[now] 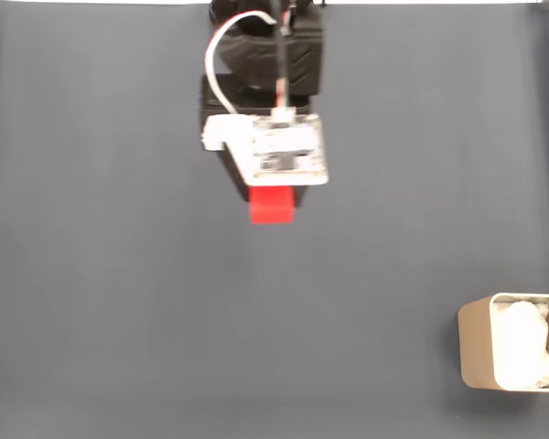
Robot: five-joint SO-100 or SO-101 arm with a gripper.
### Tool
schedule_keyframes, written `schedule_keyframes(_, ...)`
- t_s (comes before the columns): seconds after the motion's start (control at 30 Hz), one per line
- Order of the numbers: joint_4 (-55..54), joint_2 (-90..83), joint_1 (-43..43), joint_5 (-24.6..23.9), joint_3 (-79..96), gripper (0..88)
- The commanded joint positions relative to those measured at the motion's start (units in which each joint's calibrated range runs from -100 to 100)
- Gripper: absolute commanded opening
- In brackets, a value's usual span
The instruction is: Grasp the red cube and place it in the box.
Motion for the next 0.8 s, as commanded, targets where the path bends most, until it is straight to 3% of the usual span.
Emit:
schedule_keyframes(0.0,2.1,1.9,-4.2,-0.8,-10.0,0.6)
schedule_keyframes(0.77,2.2,33.0,-19.7,-0.9,-49.6,0.0)
